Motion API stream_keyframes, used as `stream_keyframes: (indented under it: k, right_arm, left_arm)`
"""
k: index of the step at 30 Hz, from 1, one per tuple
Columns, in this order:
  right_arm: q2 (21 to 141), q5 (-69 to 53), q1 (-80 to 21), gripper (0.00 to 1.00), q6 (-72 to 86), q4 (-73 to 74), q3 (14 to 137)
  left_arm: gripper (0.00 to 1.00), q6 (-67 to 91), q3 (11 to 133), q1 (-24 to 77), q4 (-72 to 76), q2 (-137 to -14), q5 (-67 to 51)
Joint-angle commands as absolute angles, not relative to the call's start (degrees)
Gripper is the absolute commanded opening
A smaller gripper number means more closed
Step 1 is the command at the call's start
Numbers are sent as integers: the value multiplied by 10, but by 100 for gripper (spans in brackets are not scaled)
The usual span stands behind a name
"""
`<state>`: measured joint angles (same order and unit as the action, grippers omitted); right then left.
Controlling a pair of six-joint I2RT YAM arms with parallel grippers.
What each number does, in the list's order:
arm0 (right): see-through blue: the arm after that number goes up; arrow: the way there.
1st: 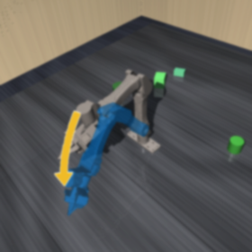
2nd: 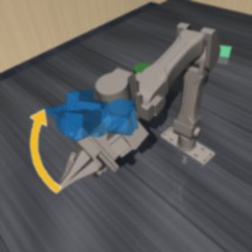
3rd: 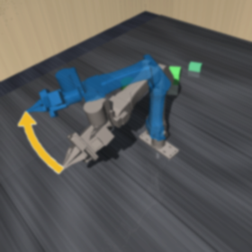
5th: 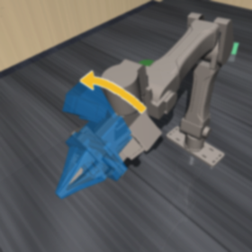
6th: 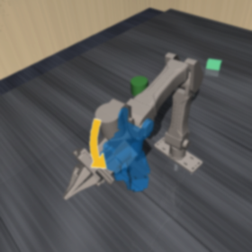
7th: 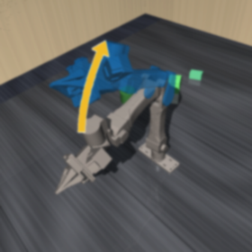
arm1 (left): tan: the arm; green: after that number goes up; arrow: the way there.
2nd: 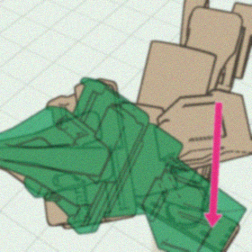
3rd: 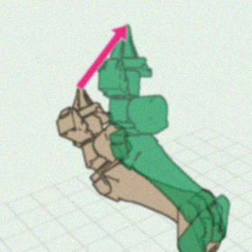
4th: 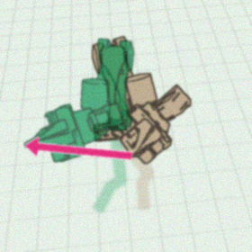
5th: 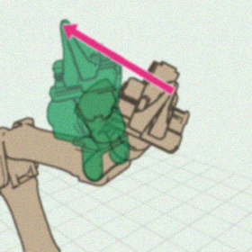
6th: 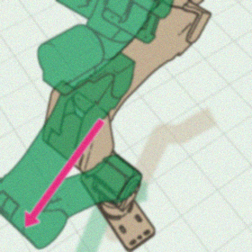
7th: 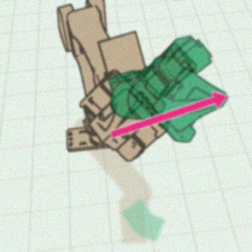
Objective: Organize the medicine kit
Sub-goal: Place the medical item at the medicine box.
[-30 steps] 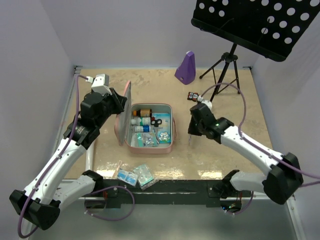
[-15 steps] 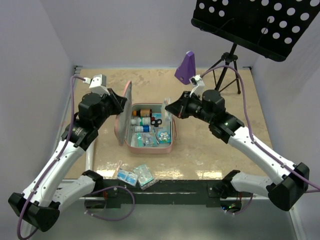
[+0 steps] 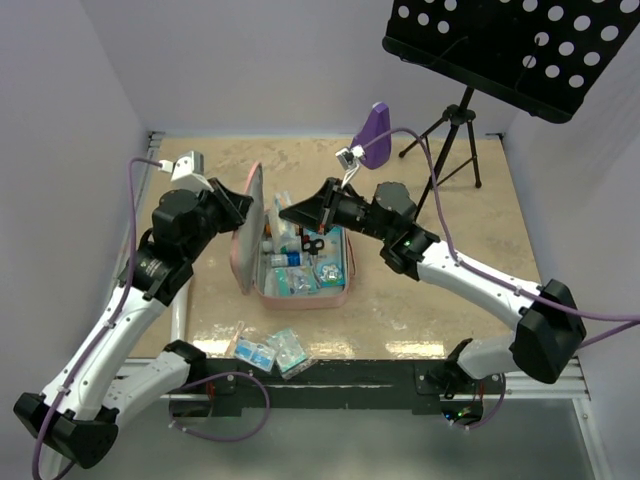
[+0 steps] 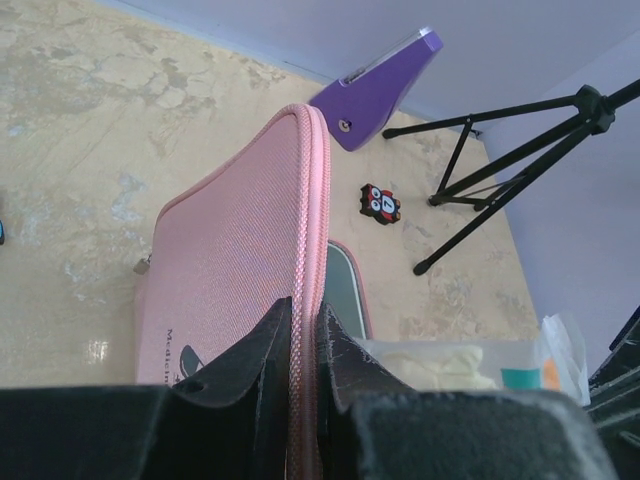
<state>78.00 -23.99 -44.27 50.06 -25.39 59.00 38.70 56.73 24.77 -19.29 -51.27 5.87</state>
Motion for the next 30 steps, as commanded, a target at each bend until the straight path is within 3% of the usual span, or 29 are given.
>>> stream_keyframes:
  k: [1, 16, 30]
  right_arm:
    - [789, -252, -459, 0, 588, -429, 588]
    - [876, -215, -512, 0, 702, -598, 583]
    - [929, -195, -524, 0, 722, -635, 584]
  left_arm:
    - [0, 425, 572, 246, -168, -480, 76]
    - [0, 436, 551, 246, -174, -455, 101]
    - [0, 429, 549, 246, -206, -434, 136]
